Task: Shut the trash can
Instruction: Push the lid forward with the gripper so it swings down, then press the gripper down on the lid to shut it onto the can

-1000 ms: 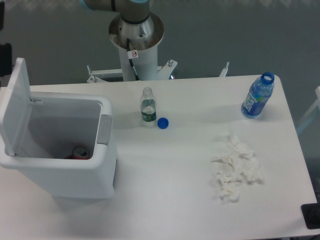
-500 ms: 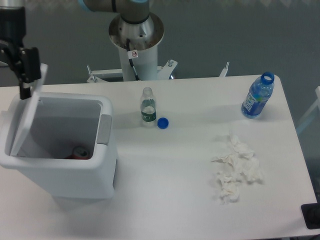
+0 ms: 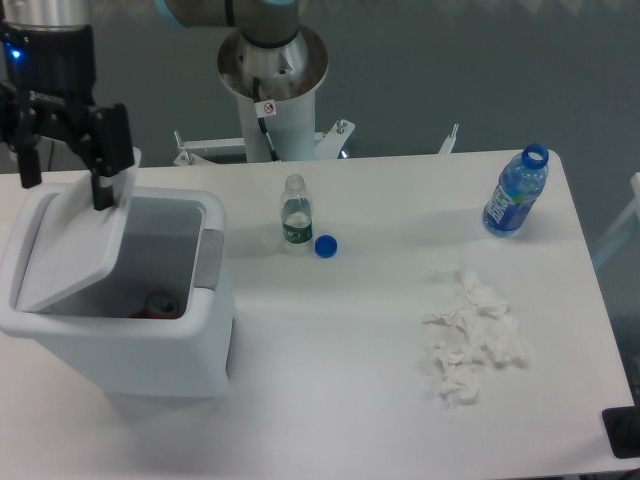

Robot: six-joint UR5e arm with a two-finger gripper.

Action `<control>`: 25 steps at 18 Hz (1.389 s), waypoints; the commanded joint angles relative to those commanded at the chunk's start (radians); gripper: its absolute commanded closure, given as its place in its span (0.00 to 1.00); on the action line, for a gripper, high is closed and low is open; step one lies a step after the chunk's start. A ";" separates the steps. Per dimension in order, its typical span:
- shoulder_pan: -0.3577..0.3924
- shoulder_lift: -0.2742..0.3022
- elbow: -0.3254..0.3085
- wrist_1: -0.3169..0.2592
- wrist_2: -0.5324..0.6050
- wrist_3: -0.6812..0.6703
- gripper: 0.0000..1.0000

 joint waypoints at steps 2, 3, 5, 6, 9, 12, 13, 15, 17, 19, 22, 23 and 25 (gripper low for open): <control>0.005 -0.002 0.000 0.002 0.003 -0.002 0.00; 0.012 -0.003 0.000 0.002 0.003 -0.002 0.00; 0.014 -0.006 -0.002 0.002 0.003 -0.002 0.00; 0.014 -0.006 -0.003 0.002 0.005 -0.002 0.00; 0.021 -0.009 -0.012 0.002 0.008 0.000 0.00; 0.023 -0.011 -0.020 0.011 0.038 0.000 0.00; 0.029 -0.011 -0.021 0.018 0.043 0.000 0.00; 0.048 -0.011 -0.022 0.026 0.043 0.000 0.00; 0.052 -0.014 -0.022 0.026 0.043 0.002 0.00; 0.067 -0.020 -0.022 0.029 0.041 0.002 0.00; 0.075 -0.021 -0.018 0.037 0.043 0.003 0.00; 0.083 -0.021 -0.018 0.044 0.043 0.003 0.00; 0.095 -0.023 -0.018 0.048 0.043 0.005 0.00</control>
